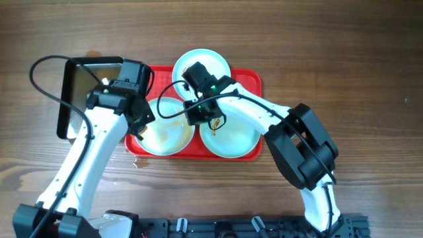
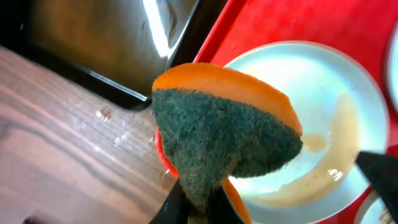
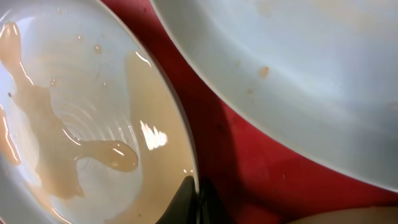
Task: Clean dirty plates on tray and stack at the side
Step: 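Lift the back plate with the right gripper and carry it right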
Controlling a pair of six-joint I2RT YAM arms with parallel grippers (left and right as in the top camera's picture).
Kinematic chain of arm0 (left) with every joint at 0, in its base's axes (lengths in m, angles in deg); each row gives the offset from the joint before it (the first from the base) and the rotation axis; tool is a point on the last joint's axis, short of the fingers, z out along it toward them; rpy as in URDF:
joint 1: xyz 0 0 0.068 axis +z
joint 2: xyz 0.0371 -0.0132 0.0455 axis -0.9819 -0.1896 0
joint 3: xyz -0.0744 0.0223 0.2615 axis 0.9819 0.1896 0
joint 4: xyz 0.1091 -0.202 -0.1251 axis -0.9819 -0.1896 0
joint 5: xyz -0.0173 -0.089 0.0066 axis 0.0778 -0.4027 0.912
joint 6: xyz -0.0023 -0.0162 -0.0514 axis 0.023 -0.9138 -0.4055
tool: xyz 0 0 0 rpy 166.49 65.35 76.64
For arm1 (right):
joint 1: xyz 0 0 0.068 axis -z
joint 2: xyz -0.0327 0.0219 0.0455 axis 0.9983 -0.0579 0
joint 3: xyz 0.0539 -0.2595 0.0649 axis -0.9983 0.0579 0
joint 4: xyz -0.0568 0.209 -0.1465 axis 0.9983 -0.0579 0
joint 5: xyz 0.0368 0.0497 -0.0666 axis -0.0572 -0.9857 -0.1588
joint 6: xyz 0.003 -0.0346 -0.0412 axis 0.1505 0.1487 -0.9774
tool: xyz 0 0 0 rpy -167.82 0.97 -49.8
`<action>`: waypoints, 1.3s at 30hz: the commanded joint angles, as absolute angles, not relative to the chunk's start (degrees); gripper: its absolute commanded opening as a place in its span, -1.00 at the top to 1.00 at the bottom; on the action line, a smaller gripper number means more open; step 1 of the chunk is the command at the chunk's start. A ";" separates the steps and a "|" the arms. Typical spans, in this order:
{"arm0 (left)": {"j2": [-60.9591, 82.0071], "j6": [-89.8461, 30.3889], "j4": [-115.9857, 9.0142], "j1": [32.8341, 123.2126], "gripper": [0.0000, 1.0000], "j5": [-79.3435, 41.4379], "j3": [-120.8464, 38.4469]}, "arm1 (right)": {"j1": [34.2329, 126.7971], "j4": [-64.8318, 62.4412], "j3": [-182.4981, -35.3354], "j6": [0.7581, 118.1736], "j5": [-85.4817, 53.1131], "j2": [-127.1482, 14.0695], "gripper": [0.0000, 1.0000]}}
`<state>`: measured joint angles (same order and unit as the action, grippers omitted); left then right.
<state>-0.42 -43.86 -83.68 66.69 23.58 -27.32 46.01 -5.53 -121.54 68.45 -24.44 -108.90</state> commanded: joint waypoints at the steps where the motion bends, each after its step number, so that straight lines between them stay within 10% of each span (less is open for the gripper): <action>1: 0.44 -45.21 -86.24 66.97 0.92 22.14 -28.46 | 46.04 -8.00 -124.77 66.94 -25.72 -105.84 0.91; 17: 0.70 -47.97 -91.83 67.35 0.92 20.89 -28.46 | 46.04 -25.18 -131.48 63.57 12.37 -98.67 0.91; 39: 1.77 -47.97 -93.67 67.35 0.92 18.75 -27.91 | 41.45 -28.18 -134.15 63.27 26.95 -88.48 0.91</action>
<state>-0.20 -46.81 -93.63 67.02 19.25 -27.34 44.51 -28.61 -132.73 65.08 19.10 -89.79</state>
